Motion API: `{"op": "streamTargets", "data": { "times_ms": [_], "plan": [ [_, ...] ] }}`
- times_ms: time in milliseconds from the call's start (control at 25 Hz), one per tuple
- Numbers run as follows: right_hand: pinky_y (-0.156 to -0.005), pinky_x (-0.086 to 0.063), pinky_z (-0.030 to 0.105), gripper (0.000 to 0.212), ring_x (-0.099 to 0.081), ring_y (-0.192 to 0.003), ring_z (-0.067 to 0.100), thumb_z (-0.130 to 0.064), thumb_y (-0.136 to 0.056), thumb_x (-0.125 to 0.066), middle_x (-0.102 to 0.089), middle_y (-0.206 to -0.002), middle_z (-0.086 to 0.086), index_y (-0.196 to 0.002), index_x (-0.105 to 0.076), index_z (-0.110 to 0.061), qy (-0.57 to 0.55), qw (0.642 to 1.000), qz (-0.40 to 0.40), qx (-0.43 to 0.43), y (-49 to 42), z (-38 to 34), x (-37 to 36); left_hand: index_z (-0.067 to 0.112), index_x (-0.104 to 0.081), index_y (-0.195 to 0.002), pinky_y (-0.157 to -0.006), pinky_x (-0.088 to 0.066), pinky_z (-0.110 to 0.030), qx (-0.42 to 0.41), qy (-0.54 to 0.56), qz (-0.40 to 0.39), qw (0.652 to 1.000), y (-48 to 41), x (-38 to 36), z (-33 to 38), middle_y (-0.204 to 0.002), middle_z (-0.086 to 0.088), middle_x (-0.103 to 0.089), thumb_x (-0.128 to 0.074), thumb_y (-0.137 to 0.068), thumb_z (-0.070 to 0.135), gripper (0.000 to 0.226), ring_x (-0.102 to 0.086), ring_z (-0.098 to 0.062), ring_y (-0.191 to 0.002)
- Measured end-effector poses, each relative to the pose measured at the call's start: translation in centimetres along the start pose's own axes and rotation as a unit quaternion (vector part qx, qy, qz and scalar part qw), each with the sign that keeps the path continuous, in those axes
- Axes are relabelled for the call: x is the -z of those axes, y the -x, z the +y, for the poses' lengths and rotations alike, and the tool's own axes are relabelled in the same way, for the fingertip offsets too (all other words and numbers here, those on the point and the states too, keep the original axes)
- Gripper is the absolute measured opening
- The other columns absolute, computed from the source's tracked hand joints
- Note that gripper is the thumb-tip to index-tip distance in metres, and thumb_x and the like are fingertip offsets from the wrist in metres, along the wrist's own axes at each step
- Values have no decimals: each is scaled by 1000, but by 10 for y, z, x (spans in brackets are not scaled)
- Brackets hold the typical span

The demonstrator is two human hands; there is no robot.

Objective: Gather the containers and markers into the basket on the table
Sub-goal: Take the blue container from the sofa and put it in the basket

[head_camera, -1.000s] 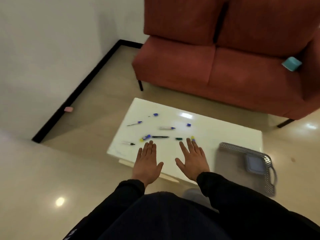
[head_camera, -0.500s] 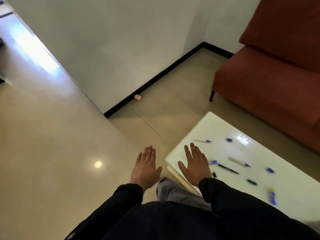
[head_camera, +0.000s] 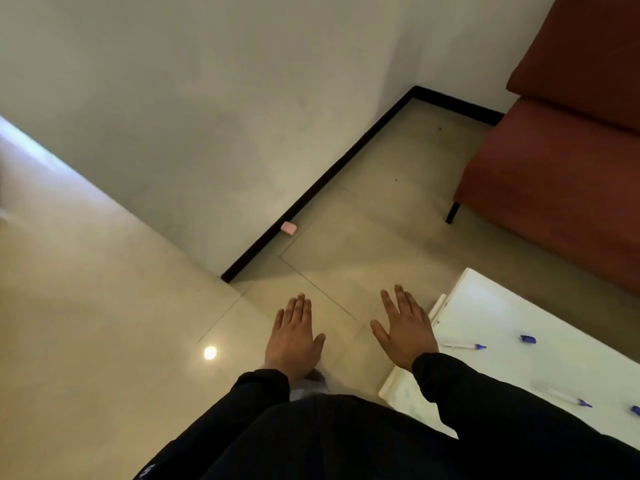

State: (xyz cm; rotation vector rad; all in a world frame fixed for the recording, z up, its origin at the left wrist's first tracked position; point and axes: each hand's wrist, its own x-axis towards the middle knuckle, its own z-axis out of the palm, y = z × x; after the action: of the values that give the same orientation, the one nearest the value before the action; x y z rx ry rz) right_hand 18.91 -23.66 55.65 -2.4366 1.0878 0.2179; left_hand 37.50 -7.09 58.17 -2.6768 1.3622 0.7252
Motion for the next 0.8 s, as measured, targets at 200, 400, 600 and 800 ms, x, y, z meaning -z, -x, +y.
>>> {"op": "streamTargets", "data": {
  "times_ms": [200,400,600,800],
  "plan": [
    [-123,-13,45,72,-2,-154,25,-63,-98,-23,6,-167,3,-159,0,-31,-42,992,15,-118,-71,-18,0,11,7,-157,-125,-1,-44,-75,-45,-30,996,-111,46,-37,-166,-7,14,-29,-101,52,78,14,-22,-152],
    [-123,-16,44,71,-6,-154,24,-64,-97,-28,1,-168,3,-158,-6,-34,-87,961,61,-256,-120,-28,33,10,6,-157,-125,0,-44,-201,-107,-56,972,-239,102,-33,-166,-9,11,-28,-102,50,77,11,-23,-153],
    [-122,-18,45,70,-10,-153,25,-64,-97,-27,-3,-168,3,-157,-8,-34,-94,922,97,-362,-145,10,63,9,5,-158,-125,-2,-44,-337,-135,-47,930,-332,134,53,-167,-10,8,-30,-102,49,77,8,-24,-153],
    [-122,-16,47,72,-8,-153,25,-66,-96,-27,-3,-168,3,-157,-6,-34,-160,877,125,-436,-204,87,81,9,4,-158,-125,-3,-44,-427,-188,-51,883,-433,151,182,-167,-10,7,-32,-101,48,77,7,-24,-153]
  ]
}}
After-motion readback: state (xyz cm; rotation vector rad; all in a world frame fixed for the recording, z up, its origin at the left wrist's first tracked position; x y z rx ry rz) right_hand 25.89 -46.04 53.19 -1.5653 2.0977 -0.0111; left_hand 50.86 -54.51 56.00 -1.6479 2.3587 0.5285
